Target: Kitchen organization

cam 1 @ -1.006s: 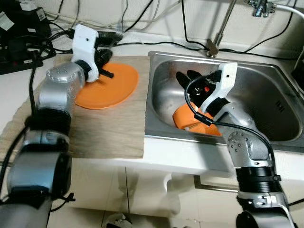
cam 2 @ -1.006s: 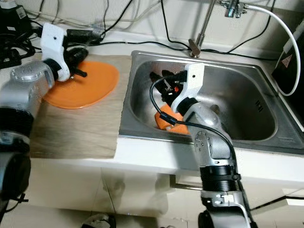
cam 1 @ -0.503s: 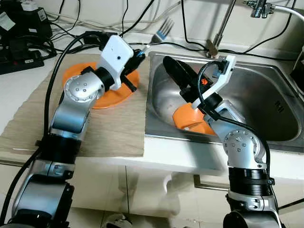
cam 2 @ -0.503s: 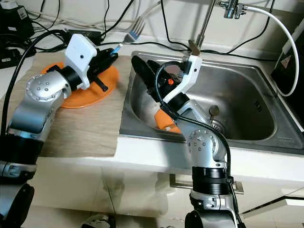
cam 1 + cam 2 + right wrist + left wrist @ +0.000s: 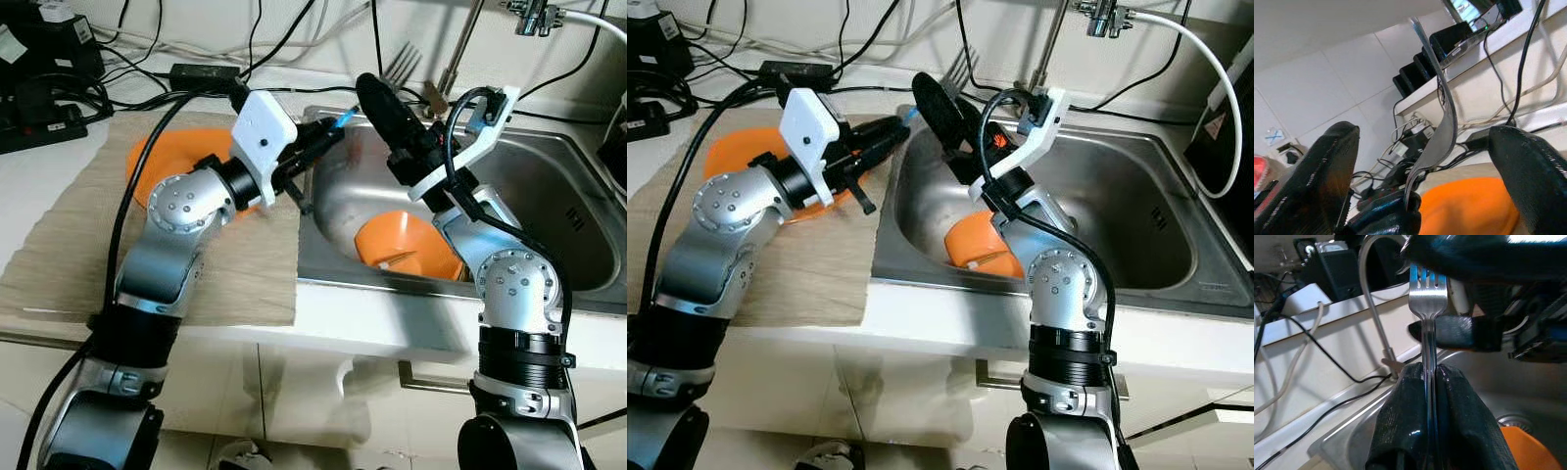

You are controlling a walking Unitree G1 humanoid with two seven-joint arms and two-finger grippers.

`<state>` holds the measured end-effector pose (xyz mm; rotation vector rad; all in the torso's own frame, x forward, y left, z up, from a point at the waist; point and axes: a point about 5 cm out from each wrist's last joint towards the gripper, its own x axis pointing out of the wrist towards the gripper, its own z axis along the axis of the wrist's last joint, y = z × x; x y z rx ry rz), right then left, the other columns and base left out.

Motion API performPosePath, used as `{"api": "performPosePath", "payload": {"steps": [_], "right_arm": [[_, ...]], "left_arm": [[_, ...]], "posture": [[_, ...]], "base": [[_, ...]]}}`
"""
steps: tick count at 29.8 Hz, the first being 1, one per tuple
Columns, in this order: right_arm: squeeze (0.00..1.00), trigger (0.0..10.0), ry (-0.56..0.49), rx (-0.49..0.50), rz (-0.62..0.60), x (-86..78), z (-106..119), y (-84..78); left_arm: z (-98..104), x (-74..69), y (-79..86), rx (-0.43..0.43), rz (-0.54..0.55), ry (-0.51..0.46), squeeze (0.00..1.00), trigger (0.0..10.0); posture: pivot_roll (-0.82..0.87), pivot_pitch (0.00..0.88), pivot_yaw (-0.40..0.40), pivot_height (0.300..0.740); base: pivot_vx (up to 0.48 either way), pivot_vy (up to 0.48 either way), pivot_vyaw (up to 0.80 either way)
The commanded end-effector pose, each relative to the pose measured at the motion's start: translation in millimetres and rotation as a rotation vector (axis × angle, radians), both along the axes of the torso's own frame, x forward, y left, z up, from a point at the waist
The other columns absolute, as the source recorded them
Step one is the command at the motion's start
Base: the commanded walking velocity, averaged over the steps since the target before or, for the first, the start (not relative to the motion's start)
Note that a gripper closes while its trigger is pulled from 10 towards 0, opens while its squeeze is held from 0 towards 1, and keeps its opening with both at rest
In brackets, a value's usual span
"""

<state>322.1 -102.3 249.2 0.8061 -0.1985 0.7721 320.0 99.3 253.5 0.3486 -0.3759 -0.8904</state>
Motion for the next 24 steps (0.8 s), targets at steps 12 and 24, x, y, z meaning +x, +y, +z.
{"api": "performPosePath", "payload": {"steps": [12,24], "right_arm": [[0.0,0.0,0.03,0.054,0.012,2.6,2.2,-4.0],[0.0,0.0,0.027,0.054,0.005,3.8,4.4,-5.9]], "left_arm": [[1.8,-8.7,-7.1,0.038,-0.059,-0.033,0.0,0.0],[1.7,-6.7,-5.9,0.046,-0.043,-0.049,0.0,0.0]], "posture": [[0.06,0.0,-0.08,0.74],[0.06,0.0,-0.082,0.74]], "base": [[0.0,0.0,0.0],[0.0,0.0,0.0]]}}
